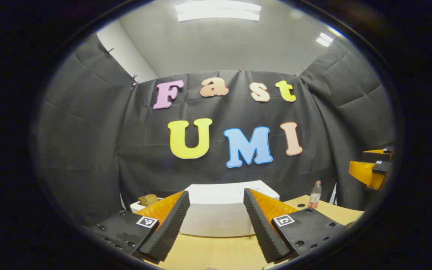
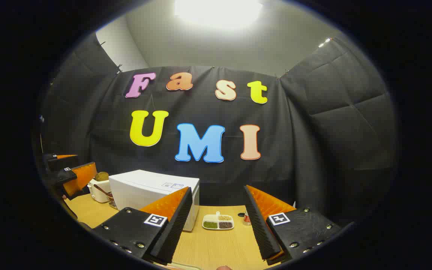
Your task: Open the microwave oven with the left hand, put the food in, and close the microwave oven.
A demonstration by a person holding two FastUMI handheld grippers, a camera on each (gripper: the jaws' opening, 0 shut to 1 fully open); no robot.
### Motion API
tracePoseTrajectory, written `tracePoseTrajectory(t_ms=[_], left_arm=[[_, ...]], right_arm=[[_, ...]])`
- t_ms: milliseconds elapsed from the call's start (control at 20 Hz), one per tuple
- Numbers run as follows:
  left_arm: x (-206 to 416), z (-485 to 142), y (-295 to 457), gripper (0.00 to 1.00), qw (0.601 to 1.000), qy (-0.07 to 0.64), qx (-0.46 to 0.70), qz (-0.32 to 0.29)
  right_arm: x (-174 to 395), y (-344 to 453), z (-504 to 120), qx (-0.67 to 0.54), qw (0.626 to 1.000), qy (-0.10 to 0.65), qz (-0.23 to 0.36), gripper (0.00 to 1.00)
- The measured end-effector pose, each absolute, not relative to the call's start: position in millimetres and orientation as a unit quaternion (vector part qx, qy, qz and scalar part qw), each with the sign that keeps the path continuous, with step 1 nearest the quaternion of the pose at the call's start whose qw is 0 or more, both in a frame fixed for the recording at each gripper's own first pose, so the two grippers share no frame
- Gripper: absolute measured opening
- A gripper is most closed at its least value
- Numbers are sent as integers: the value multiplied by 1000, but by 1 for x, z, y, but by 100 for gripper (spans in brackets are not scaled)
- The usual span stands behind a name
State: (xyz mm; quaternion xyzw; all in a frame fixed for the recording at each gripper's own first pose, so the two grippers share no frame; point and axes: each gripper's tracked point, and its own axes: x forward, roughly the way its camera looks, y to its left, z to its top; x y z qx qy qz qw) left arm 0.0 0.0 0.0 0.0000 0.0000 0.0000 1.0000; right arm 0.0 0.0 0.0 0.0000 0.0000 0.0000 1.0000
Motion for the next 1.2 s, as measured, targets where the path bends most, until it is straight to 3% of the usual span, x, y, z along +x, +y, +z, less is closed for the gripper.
tracePoseTrajectory(t_ms=[1200], left_arm=[[38, -13, -29, 96, 999, 7, -9, -34]], right_arm=[[-1, -13, 12, -14, 1000, -12, -15, 83]])
